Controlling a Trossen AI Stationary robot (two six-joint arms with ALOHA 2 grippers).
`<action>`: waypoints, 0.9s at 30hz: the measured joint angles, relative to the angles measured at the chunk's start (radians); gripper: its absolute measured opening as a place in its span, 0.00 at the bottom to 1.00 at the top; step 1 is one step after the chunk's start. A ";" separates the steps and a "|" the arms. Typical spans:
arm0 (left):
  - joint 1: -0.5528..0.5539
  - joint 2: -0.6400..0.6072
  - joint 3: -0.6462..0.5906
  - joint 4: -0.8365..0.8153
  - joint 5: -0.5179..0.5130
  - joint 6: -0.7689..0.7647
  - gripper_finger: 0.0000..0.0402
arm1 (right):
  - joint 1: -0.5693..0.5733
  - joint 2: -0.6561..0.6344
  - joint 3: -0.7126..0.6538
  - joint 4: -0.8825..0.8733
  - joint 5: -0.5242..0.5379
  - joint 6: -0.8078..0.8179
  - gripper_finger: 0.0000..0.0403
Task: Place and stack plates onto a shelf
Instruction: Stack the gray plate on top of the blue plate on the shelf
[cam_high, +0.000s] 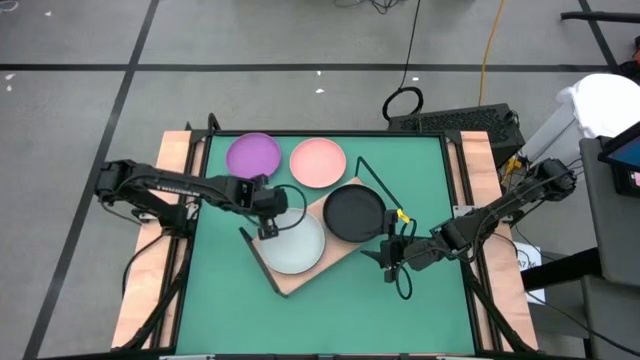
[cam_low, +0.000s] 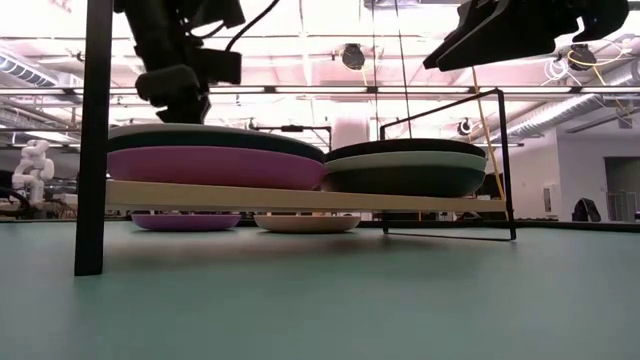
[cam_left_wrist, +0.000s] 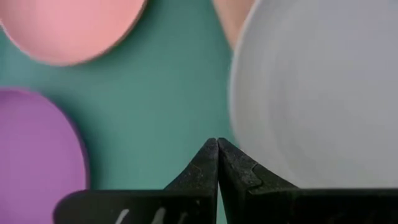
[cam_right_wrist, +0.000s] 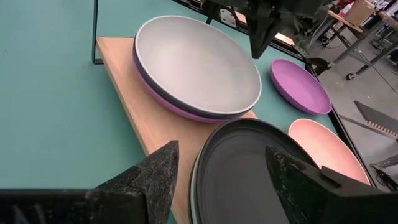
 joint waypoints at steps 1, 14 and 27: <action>0.008 0.000 0.000 -0.010 0.009 -0.010 0.01 | 0.000 0.000 0.000 0.000 0.000 0.000 0.54; -0.010 0.007 0.001 0.027 0.057 -0.059 0.01 | 0.000 0.000 0.000 0.000 0.000 0.000 0.54; -0.043 -0.020 0.002 0.026 0.036 -0.065 0.01 | 0.000 0.000 0.000 0.000 0.000 0.000 0.54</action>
